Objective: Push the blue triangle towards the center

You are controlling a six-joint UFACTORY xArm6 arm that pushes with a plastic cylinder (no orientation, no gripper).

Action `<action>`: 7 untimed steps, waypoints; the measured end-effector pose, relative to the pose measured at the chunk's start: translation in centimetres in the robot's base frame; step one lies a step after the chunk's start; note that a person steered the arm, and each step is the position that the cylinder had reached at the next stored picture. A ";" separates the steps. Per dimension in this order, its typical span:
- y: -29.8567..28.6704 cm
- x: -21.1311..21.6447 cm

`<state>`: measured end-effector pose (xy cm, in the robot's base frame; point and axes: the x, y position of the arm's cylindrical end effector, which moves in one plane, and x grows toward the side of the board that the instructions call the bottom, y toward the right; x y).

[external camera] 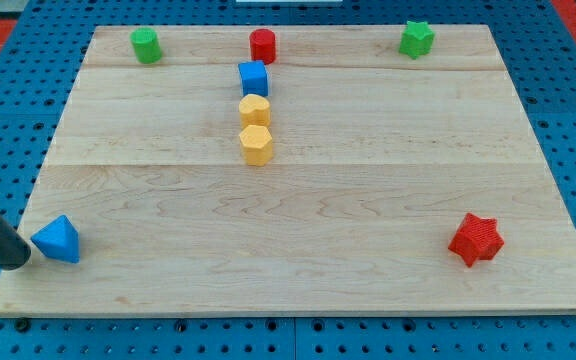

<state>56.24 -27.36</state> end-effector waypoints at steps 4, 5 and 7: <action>8.8 -0.4; 10.1 -0.8; 14.2 -3.0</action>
<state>53.20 -13.19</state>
